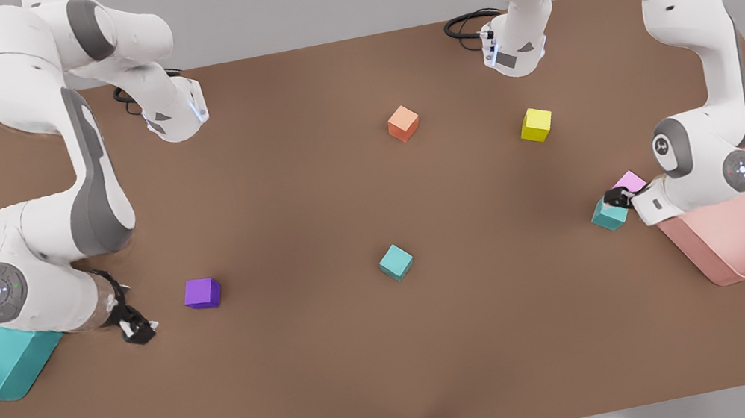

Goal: Stack the two blue cubes on top of each other

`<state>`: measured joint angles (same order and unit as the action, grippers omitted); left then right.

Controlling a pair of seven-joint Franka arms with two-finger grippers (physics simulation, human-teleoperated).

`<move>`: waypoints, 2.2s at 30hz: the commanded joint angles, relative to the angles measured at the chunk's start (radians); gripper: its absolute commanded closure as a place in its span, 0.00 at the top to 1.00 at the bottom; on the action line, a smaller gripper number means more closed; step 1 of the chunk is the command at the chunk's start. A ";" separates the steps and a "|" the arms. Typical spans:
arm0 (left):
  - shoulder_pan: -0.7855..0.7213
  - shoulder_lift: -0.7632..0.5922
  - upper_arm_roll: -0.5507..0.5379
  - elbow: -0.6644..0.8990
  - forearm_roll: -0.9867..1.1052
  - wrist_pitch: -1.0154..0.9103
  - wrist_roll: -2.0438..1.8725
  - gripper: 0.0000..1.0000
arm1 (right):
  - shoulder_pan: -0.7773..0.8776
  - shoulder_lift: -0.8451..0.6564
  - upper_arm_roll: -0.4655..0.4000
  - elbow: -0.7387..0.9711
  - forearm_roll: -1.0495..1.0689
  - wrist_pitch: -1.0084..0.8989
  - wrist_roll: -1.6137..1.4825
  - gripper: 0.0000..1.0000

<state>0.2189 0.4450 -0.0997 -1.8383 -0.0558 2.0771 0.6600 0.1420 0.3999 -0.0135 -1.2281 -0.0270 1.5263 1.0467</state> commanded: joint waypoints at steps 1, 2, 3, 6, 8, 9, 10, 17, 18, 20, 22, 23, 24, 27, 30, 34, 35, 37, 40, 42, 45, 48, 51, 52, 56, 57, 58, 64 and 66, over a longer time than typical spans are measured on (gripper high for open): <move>0.000 0.000 -0.002 -0.006 0.020 0.113 0.662 1.00 | 0.065 -0.098 0.003 0.004 -0.145 -0.265 -0.840 1.00; 0.002 0.000 -0.002 -0.009 0.036 0.144 0.662 1.00 | 0.068 -0.124 0.009 0.002 -0.151 -0.302 -0.841 1.00; 0.000 0.000 -0.002 -0.039 0.036 0.204 0.661 1.00 | 0.070 -0.139 0.015 0.006 -0.149 -0.310 -0.864 1.00; -0.003 0.003 -0.002 -0.055 0.034 0.267 0.647 1.00 | 0.074 -0.170 0.012 0.015 -0.154 -0.281 -1.033 1.00; -0.007 0.001 -0.002 -0.090 0.034 0.339 0.644 1.00 | 0.074 -0.168 0.012 0.015 -0.154 -0.265 -1.048 1.00; -0.007 0.008 -0.002 -0.099 0.033 0.356 0.642 1.00 | 0.074 -0.168 0.012 0.015 -0.154 -0.267 -1.048 1.00; -0.010 0.008 -0.002 -0.107 0.033 0.356 0.615 1.00 | 0.074 -0.168 0.012 0.015 -0.154 -0.267 -1.048 1.00; -0.010 -0.015 0.020 -0.214 0.036 0.344 0.357 1.00 | 0.085 -0.168 0.009 0.009 -0.172 -0.267 -1.048 1.00; -0.013 -0.015 0.020 -0.214 0.036 0.344 0.311 1.00 | 0.085 -0.168 0.009 0.007 -0.172 -0.267 -1.048 1.00; -0.013 -0.011 0.020 -0.214 0.036 0.345 0.308 1.00 | 0.087 -0.168 0.009 0.002 -0.171 -0.267 -1.048 1.00; -0.012 -0.008 0.020 -0.214 0.036 0.344 0.290 1.00 | 0.091 -0.168 0.006 -0.001 -0.172 -0.267 -1.047 1.00; -0.009 -0.008 0.031 -0.214 0.036 0.337 0.208 1.00 | 0.091 -0.168 0.006 -0.001 -0.172 -0.267 -1.047 1.00; -0.009 -0.009 0.035 -0.214 0.036 0.299 0.091 1.00 | 0.091 -0.168 0.004 -0.002 -0.172 -0.267 -1.047 1.00; -0.013 -0.009 0.048 -0.214 0.036 0.287 0.035 1.00 | 0.091 -0.165 0.004 -0.007 -0.171 -0.267 -1.044 1.00; -0.030 -0.008 0.046 -0.214 0.036 0.284 -0.014 1.00 | 0.091 -0.162 0.004 -0.016 -0.171 -0.267 -1.036 1.00; -0.035 0.006 0.048 -0.214 0.036 0.284 -0.013 1.00 | 0.091 -0.161 0.004 -0.017 -0.168 -0.267 -1.034 1.00; -0.033 0.011 0.048 -0.214 0.036 0.284 -0.013 1.00 | 0.091 -0.161 0.004 -0.017 -0.168 -0.267 -1.034 1.00; -0.030 0.011 0.048 -0.214 0.036 0.284 -0.013 1.00 | 0.091 -0.161 0.004 -0.017 -0.168 -0.265 -1.034 1.00; -0.027 0.024 0.048 -0.214 0.036 0.284 -0.013 1.00 | 0.091 -0.161 0.003 -0.017 -0.166 -0.267 -1.034 1.00; -0.029 0.050 0.049 -0.214 0.036 0.290 -0.014 1.00 | 0.091 -0.161 -0.002 -0.016 -0.168 -0.267 -1.036 1.00; -0.030 0.083 0.049 -0.211 0.036 0.293 -0.014 1.00 | 0.091 -0.161 -0.005 -0.016 -0.171 -0.267 -1.034 1.00; -0.032 0.093 0.055 -0.210 0.037 0.299 -0.013 1.00 | 0.091 -0.161 -0.003 -0.016 -0.171 -0.267 -1.036 1.00; -0.035 0.089 0.055 -0.208 0.036 0.296 -0.016 0.51 | 0.091 -0.159 -0.005 -0.016 -0.168 -0.265 -1.034 1.00; -0.036 0.084 0.055 -0.208 0.036 0.294 -0.029 0.51 | 0.091 -0.159 -0.005 -0.016 -0.168 -0.267 -1.036 1.00; -0.095 0.001 0.031 -0.203 0.037 0.221 -0.224 0.51 | 0.090 -0.161 -0.005 -0.016 -0.165 -0.267 -1.036 1.00; -0.098 -0.005 0.021 -0.193 0.036 0.221 -0.229 0.51 | 0.090 -0.161 -0.006 -0.016 -0.165 -0.267 -1.036 1.00; -0.134 -0.009 0.020 -0.176 0.036 0.221 -0.341 0.52 | 0.090 -0.161 -0.006 -0.016 -0.165 -0.267 -1.036 1.00; -0.636 0.236 0.003 0.418 0.028 -0.092 -1.276 0.53 | 0.091 -0.161 -0.011 -0.016 -0.163 -0.267 -1.036 1.00; -0.711 0.331 -0.018 0.557 0.033 -0.091 -1.416 0.53 | 0.091 -0.161 -0.013 -0.016 -0.162 -0.267 -1.036 1.00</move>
<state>-0.4650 0.7455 -0.1140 -1.3298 -0.0045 2.1236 0.1905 0.2329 0.2406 -0.0255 -1.2445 -0.1904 1.2597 0.0371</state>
